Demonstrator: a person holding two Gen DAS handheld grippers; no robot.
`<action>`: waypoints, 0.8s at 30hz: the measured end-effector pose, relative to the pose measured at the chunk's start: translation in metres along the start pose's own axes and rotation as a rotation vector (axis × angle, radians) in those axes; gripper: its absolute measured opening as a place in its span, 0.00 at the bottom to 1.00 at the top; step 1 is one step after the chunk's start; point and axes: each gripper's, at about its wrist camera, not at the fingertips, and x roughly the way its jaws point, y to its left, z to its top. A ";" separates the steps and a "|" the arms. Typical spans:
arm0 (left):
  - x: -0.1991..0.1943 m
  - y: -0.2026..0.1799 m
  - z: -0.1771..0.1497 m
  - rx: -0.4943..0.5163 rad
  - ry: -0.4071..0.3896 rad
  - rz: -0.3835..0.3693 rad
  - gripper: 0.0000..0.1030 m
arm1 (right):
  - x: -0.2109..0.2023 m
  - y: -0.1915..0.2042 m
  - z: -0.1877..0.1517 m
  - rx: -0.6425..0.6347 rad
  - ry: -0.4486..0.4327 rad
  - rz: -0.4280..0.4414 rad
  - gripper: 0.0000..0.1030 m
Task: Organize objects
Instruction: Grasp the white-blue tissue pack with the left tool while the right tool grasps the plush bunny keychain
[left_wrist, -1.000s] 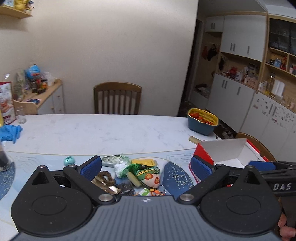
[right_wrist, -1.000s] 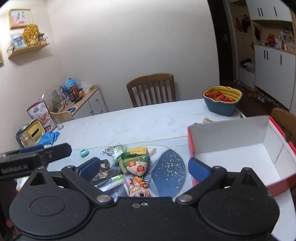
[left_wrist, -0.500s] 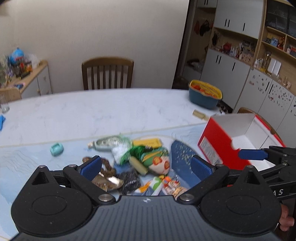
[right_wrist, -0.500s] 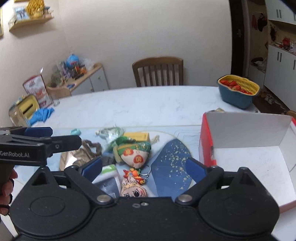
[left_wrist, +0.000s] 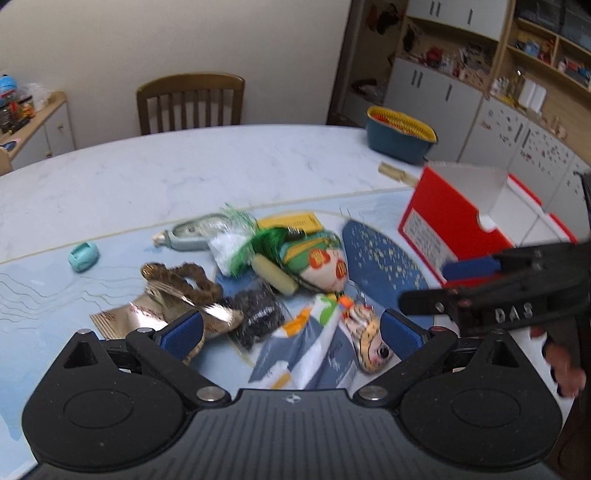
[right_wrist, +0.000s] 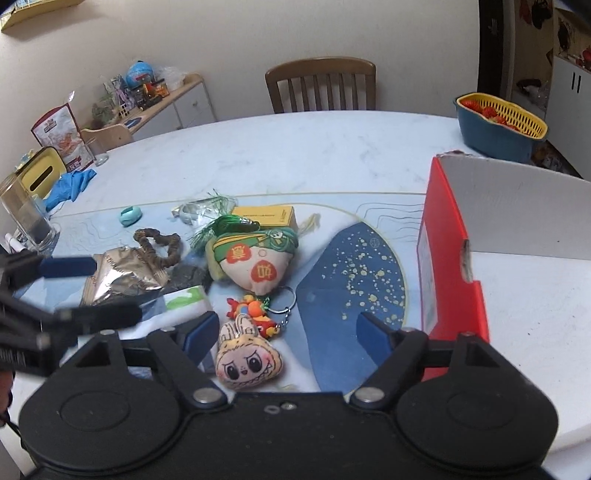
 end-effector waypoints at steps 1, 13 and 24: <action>0.002 -0.001 -0.003 0.011 0.008 -0.011 0.99 | 0.003 0.002 0.001 -0.013 0.007 0.005 0.79; 0.038 0.007 -0.025 0.043 0.131 -0.037 0.81 | 0.039 0.022 -0.005 -0.076 0.107 0.013 0.69; 0.047 0.009 -0.027 0.044 0.164 -0.093 0.54 | 0.048 0.024 -0.018 -0.012 0.143 0.011 0.50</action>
